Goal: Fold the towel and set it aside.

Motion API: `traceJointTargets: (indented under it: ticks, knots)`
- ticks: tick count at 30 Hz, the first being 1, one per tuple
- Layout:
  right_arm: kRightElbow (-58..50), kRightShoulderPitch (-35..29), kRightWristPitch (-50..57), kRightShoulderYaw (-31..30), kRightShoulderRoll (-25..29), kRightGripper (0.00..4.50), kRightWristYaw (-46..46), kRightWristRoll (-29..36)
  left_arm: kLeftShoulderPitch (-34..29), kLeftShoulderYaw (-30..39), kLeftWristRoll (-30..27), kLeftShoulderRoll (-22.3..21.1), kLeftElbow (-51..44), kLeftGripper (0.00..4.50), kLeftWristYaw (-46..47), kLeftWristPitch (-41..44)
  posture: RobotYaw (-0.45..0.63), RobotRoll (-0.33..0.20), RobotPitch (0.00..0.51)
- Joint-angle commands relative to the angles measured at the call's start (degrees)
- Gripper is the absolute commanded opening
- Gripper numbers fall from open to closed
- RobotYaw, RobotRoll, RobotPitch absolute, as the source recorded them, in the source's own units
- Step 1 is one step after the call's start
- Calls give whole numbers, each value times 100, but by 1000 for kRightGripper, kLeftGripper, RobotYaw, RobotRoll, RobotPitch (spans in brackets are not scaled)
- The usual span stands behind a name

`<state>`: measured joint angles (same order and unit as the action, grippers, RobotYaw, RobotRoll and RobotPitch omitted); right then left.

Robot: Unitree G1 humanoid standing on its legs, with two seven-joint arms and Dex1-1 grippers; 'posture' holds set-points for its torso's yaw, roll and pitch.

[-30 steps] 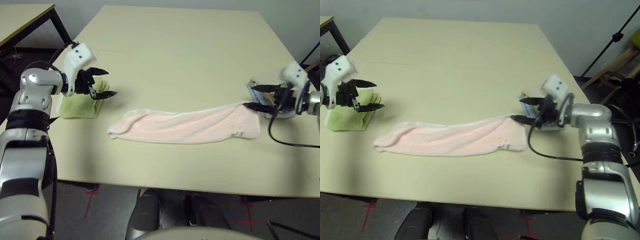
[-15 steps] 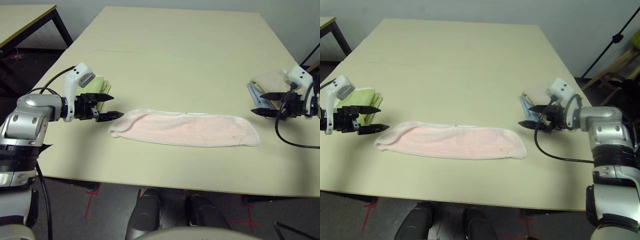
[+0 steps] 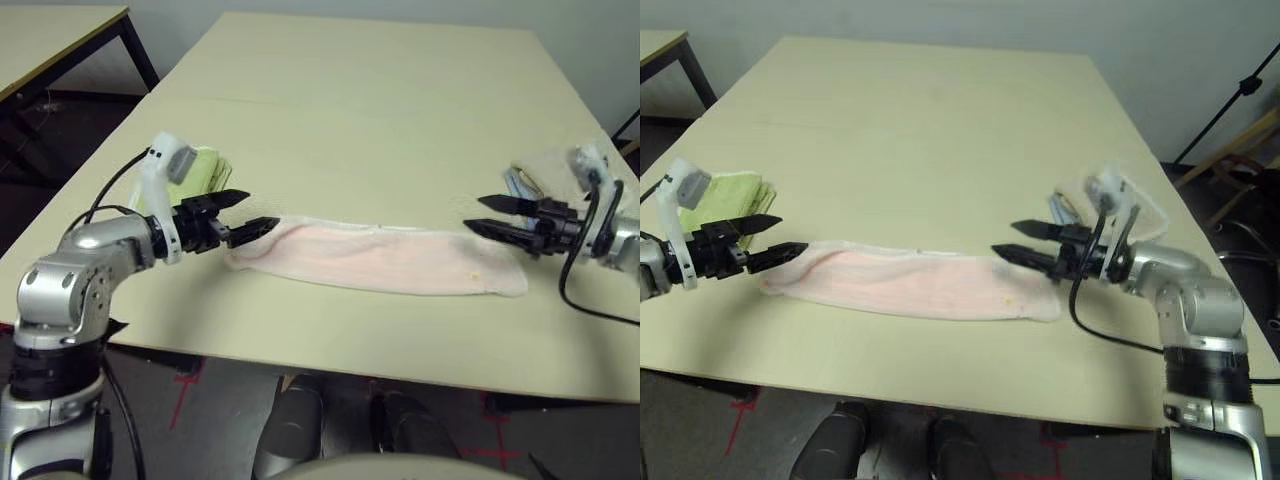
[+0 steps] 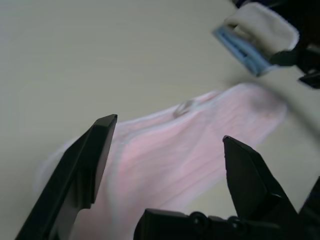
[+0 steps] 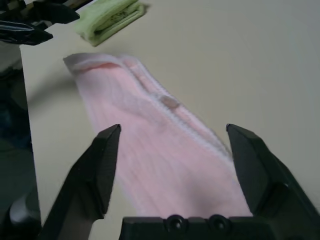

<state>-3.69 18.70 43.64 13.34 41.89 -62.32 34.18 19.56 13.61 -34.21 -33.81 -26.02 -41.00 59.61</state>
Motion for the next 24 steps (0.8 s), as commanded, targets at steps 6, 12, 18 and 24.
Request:
traceJointTargets:
  ticks: [6, 12, 18, 24]
  knots:
    - [-128, -243, -255, -430, -38, 1256, -98, -19, -386, -1209, 360, 304, -137, 1790, 523, -416, 190, 0, 174]
    - [-237, -361, -301, -590, -117, 0, -97, 19, -409, -1605, 569, 367, 157, 14, 559, -800, 187, 0, 174]
    - [-243, -650, -848, -974, -22, 0, -68, -477, -665, -1739, 993, 165, 656, 14, 651, -1155, 180, 0, 170]
    - [421, -727, -1569, -1094, -52, 0, 106, -1019, -966, -1363, 1451, -338, 1453, 14, 549, -1952, 171, 0, 167]
